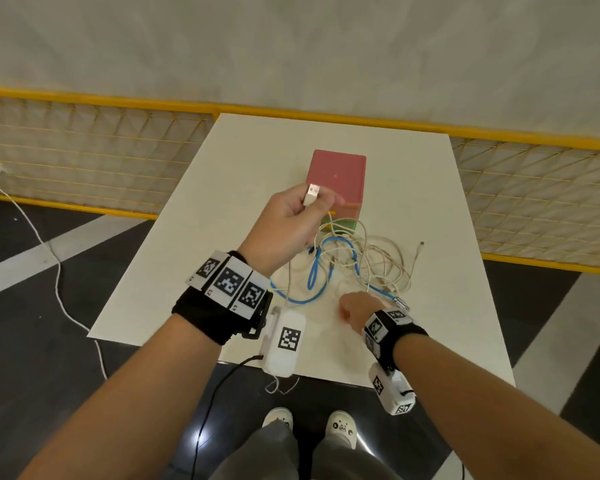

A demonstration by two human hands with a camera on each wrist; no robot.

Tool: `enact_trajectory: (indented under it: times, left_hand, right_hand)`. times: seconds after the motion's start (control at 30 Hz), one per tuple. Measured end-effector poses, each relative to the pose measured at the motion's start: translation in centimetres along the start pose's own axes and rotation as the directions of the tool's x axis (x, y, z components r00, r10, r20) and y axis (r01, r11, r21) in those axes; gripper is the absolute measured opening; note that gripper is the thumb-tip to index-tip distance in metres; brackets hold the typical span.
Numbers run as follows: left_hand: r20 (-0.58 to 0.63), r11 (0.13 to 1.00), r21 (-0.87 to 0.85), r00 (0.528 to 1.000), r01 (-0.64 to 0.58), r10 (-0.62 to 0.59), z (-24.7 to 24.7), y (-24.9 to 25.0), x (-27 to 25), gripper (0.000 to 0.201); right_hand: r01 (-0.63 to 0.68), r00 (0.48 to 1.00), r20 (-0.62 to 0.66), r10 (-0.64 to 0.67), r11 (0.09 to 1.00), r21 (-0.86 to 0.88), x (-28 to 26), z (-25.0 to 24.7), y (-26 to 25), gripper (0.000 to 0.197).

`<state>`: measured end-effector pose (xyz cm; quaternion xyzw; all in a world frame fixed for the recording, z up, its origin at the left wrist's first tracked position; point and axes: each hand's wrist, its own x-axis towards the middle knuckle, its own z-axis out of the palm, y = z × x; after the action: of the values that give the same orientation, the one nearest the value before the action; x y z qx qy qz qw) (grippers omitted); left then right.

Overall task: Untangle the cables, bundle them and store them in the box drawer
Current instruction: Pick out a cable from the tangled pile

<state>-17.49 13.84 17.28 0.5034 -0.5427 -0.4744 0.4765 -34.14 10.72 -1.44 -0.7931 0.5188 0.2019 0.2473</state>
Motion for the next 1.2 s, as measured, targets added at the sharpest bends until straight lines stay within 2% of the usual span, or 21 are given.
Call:
enact_trajectory:
  times: [0.1,0.17,0.23,0.3,0.33,0.43,0.53,0.6,0.7,0.77,0.87,0.93,1.0,1.03,1.13,1.2]
  left_hand:
    - [-0.031,1.0,0.009,0.999,-0.008,0.008,-0.3,-0.8,-0.2,0.023]
    - [-0.044,1.0,0.016,0.999,-0.025,0.026,-0.8,-1.2,-0.2,0.023]
    - [-0.057,1.0,0.008,0.998,-0.024,0.024,-1.4,-1.7,0.0,0.022]
    - [-0.068,0.999,-0.039,0.998,-0.002,0.0,-1.9,-2.2,0.2,0.022]
    - [-0.074,0.998,-0.068,0.997,0.009,-0.014,-2.0,-2.4,0.4,0.022]
    - [-0.103,0.99,-0.137,0.993,0.034,-0.049,-1.9,-2.9,0.9,0.023]
    - [-0.149,0.966,-0.252,0.985,0.05,-0.09,-1.3,-3.2,1.3,0.026]
    - [-0.175,0.941,-0.334,0.978,0.047,-0.111,-0.7,-3.2,1.5,0.024]
    - [-0.187,0.962,-0.272,0.979,0.029,-0.082,0.5,-3.3,1.6,0.031]
    - [-0.176,0.982,-0.187,0.983,0.027,-0.061,1.4,-3.4,2.0,0.026]
    - [-0.184,0.99,-0.14,0.982,0.013,-0.039,2.2,-3.3,2.4,0.03]
    - [-0.224,0.993,-0.122,0.974,-0.004,-0.023,2.0,-2.9,2.9,0.037]
    - [-0.276,0.988,-0.149,0.961,-0.04,-0.003,1.4,-2.2,3.6,0.042]
    - [-0.296,0.97,-0.235,0.955,-0.062,-0.011,0.9,-1.7,4.0,0.042]
    - [-0.321,0.859,-0.5,0.945,-0.111,-0.064,-1.3,0.5,5.3,0.041]
    - [-0.344,0.852,-0.506,0.937,-0.138,-0.052,-2.7,1.5,5.8,0.04]
  right_hand:
    - [-0.008,1.0,-0.023,0.01,0.997,0.079,0.1,-0.1,-0.5,0.026]
    - [0.019,0.995,-0.102,0.009,0.964,0.266,-0.2,-0.9,-0.8,0.029]
    - [0.137,0.977,-0.212,-0.024,0.834,0.535,-0.8,-2.6,-1.3,0.034]
    - [0.291,0.938,-0.343,-0.046,0.639,0.712,-2.1,-4.7,-1.8,0.035]
    - [0.358,0.912,-0.406,-0.047,0.572,0.738,-2.8,-5.9,-2.0,0.032]
    - [0.479,0.839,-0.544,-0.009,0.485,0.732,-4.3,-8.2,-2.4,0.019]
    - [0.556,0.781,-0.615,0.103,0.334,0.761,-5.6,-9.7,-3.0,0.006]
    - [0.593,0.743,-0.648,0.168,0.286,0.753,-6.2,-10.3,-3.5,0.01]
    - [0.613,0.72,-0.667,0.19,0.277,0.74,-7.1,-10.5,-4.5,0.015]
    - [0.623,0.711,-0.685,0.158,0.311,0.718,-7.5,-10.4,-5.4,0.016]
    - [0.668,0.644,-0.756,0.117,0.396,0.63,-7.5,-10.2,-6.2,0.014]
    - [0.649,0.614,-0.785,0.081,0.515,0.561,-7.1,-9.9,-6.2,0.013]
    - [0.591,0.669,-0.743,0.01,0.598,0.541,-6.9,-9.0,-6.0,0.016]
    - [0.569,0.711,-0.703,-0.03,0.612,0.55,-6.8,-8.2,-5.8,0.019]
    - [0.521,0.817,-0.571,-0.081,0.528,0.671,-6.2,-5.4,-4.6,0.026]
    - [0.446,0.877,-0.474,-0.072,0.486,0.751,-5.7,-3.8,-3.4,0.026]
